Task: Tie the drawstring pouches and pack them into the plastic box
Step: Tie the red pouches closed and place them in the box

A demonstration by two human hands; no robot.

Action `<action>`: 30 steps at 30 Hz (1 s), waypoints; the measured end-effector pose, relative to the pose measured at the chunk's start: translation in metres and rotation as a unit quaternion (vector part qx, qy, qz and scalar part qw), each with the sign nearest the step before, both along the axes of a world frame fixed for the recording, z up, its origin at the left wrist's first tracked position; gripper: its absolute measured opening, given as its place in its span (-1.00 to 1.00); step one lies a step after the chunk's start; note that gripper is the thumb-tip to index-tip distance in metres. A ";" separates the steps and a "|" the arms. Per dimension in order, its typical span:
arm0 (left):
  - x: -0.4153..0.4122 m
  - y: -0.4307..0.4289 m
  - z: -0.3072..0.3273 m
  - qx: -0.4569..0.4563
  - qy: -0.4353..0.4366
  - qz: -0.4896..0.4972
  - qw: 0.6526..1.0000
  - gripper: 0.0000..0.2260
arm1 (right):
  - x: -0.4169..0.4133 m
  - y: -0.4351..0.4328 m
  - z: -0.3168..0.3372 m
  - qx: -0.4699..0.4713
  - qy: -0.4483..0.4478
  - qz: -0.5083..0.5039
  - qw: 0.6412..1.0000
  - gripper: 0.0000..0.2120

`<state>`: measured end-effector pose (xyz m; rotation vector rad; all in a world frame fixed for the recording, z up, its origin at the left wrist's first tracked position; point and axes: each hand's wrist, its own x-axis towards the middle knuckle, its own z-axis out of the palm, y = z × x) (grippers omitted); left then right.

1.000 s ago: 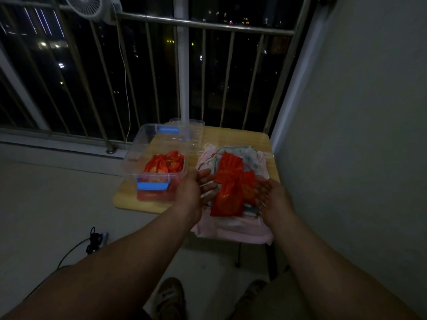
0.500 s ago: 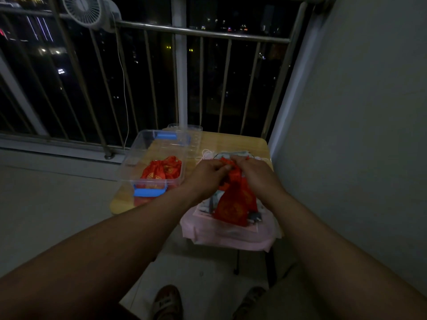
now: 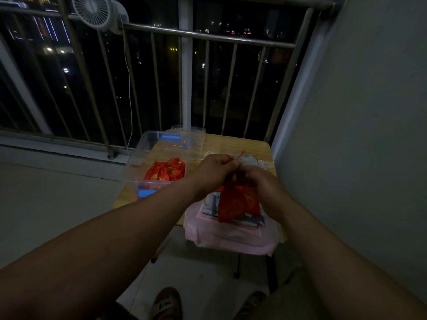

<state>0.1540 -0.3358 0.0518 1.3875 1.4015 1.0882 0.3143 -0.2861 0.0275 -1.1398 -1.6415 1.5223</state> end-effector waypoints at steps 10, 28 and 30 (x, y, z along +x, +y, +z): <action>-0.003 0.000 -0.001 -0.036 -0.061 0.041 0.997 -0.70 | -0.006 -0.005 -0.029 0.091 -0.033 -0.016 0.995 -0.86; -0.014 0.005 -0.042 -0.156 -0.152 0.181 0.959 -0.70 | 0.006 0.001 -0.056 -0.179 0.168 -0.061 0.968 -0.85; -0.015 0.005 -0.032 -0.116 -0.111 0.138 0.977 -0.66 | 0.004 0.003 -0.058 -0.190 0.116 -0.059 0.973 -0.90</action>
